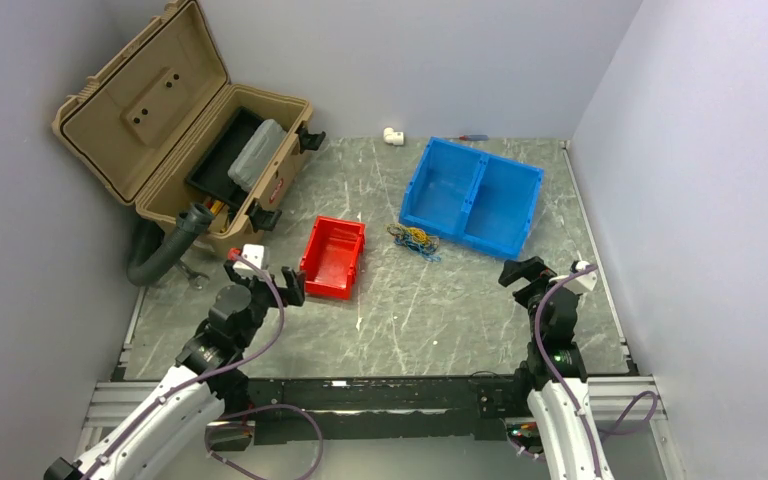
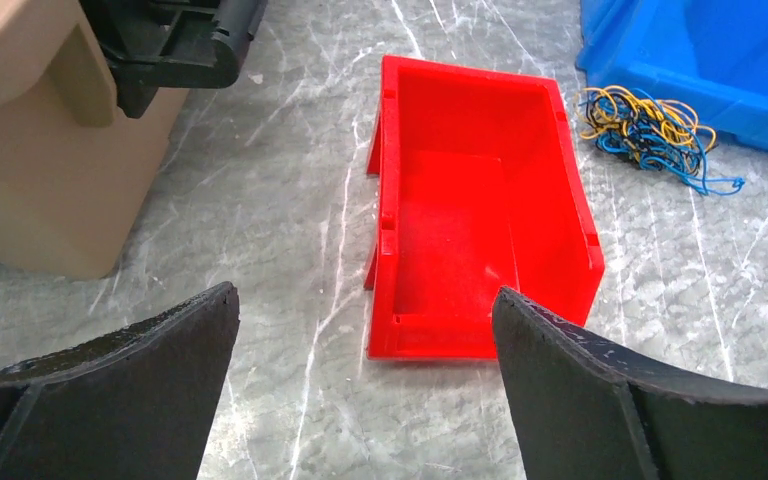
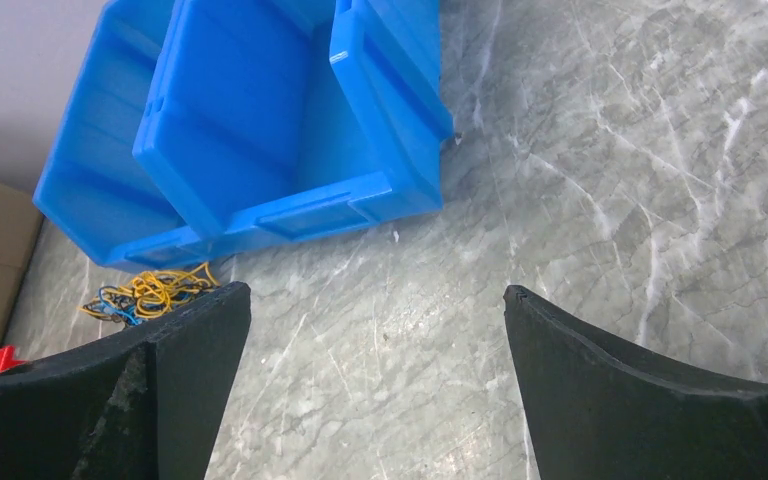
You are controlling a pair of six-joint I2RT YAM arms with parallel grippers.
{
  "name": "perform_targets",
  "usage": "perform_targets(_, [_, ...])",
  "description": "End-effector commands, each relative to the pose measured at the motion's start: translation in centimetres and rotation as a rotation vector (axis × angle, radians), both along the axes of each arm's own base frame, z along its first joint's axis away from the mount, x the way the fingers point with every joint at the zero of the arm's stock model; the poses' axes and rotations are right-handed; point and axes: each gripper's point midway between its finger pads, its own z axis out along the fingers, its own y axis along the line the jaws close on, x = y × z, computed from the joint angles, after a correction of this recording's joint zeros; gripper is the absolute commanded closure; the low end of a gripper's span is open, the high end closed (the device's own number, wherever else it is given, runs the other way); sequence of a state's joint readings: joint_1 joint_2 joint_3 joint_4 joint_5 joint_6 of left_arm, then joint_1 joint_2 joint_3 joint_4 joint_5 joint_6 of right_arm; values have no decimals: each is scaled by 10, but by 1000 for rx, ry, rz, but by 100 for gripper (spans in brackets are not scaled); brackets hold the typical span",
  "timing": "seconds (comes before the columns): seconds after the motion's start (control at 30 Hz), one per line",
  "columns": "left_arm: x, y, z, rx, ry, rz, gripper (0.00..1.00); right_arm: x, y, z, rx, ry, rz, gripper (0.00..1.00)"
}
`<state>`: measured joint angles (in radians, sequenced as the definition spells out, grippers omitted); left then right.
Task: Untangle the cables
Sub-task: Move the cable to the center of the board.
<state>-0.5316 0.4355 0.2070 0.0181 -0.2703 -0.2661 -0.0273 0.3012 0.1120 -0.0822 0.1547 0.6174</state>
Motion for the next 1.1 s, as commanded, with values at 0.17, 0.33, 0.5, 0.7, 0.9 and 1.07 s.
perform_targets(0.17, [4, 12, 10, -27, -23, 86, 1, 4, -2, 17, 5, -47, -18, 0])
perform_targets(0.33, [3, 27, 5, -37, 9, 180, 1, 7, -7, 15, 30, -35, -58, 0])
perform_targets(0.5, [-1, 21, 8, -57, -38, 124, 1, 23, 46, 31, -15, -78, 293, 0])
perform_targets(0.7, [-6, 2, 18, -67, -113, -4, 1, 41, 95, 30, -47, -3, 565, 5])
perform_targets(0.9, [-6, -9, 18, -49, -105, -68, 1, 56, 168, 33, -254, 54, 725, 8])
perform_targets(1.07, [-7, -16, 17, -43, -103, -109, 1, 79, 197, 18, -284, 131, 781, 14])
